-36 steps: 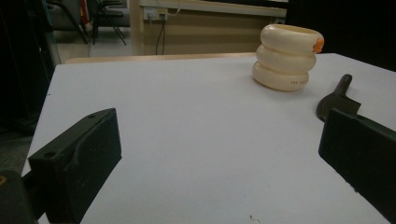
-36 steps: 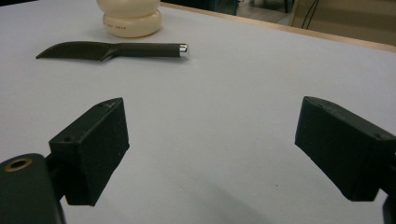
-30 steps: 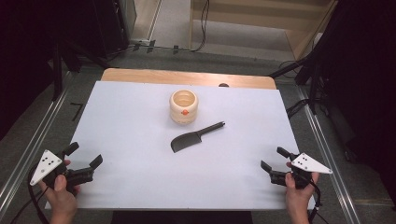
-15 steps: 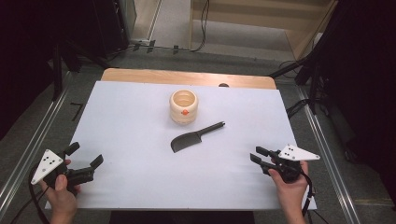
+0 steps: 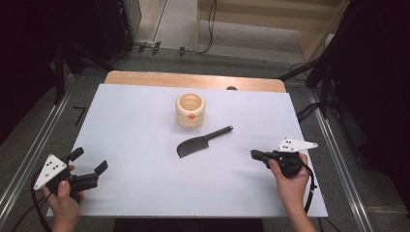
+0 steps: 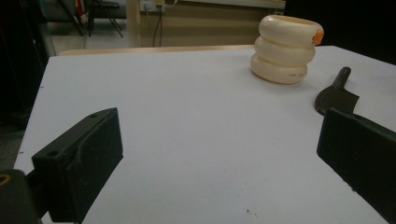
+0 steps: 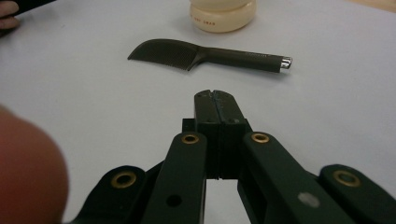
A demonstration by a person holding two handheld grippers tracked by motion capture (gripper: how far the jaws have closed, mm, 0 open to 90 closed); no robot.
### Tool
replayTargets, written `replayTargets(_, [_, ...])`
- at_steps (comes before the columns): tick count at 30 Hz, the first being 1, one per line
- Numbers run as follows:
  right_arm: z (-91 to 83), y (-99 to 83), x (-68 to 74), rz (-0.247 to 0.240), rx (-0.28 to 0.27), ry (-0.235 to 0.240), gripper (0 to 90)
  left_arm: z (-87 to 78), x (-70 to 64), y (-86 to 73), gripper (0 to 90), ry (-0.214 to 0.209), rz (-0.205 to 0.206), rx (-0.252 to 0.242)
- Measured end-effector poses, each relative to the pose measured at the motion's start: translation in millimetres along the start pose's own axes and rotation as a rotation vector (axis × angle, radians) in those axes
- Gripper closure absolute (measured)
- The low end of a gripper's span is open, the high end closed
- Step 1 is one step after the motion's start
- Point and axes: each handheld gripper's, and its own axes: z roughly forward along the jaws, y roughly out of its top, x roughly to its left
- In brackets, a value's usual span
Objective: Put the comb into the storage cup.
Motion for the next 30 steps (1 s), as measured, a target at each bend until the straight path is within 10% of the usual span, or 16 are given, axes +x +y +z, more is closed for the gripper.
replayTargets(30, [40.9, 60.7, -19.0, -0.108, 0.213, -0.060, 88.4, -0.1, 0.6, 0.4, 4.6, 0.006, -0.010, 0.011])
